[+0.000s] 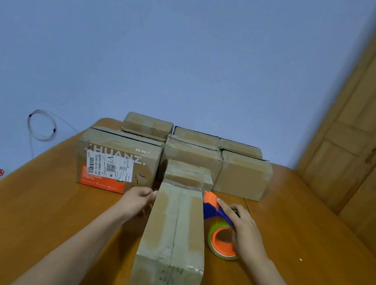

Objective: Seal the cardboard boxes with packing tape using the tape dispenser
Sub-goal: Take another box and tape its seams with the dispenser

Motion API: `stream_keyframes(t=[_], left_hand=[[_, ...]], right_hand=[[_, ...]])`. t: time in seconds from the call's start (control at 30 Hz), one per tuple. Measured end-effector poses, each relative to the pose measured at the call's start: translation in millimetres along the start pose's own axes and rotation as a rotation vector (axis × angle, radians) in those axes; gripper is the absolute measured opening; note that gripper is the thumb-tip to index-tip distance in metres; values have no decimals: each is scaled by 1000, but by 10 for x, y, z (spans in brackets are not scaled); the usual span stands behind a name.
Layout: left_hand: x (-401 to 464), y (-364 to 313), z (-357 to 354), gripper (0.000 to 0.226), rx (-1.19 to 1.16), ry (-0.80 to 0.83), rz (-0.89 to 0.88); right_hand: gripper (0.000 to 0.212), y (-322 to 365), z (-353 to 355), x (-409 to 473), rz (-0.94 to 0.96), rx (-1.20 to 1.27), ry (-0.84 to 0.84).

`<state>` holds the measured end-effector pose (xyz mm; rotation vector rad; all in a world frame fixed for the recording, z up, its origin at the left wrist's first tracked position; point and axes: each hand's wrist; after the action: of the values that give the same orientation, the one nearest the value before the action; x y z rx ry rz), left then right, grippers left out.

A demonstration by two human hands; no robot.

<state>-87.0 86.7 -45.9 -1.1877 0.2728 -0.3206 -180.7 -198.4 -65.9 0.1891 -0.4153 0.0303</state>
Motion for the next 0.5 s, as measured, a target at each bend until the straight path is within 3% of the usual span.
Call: stream_keyframes(t=[0.2, 0.27, 0.4, 0.5], left_hand=[[17, 156, -55, 26, 424, -77, 177], [38, 152, -84, 27, 357, -145, 168], [33, -113, -68, 18, -4, -257, 75], [36, -369, -3, 29, -91, -186, 48]], right_hand=[[84, 59, 27, -43, -9, 0, 13], [86, 79, 21, -44, -6, -3, -1], [80, 91, 33, -66, -22, -28, -1], [83, 140, 34, -80, -33, -26, -36]])
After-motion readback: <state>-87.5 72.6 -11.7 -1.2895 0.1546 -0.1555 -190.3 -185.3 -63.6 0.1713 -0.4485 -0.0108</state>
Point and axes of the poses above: each hand's wrist, its own x-axis towards the middle knuckle, its own z-axis out of the back of the hand, y = z × x, and after that the axes turned 2 degrees about y, right-handed
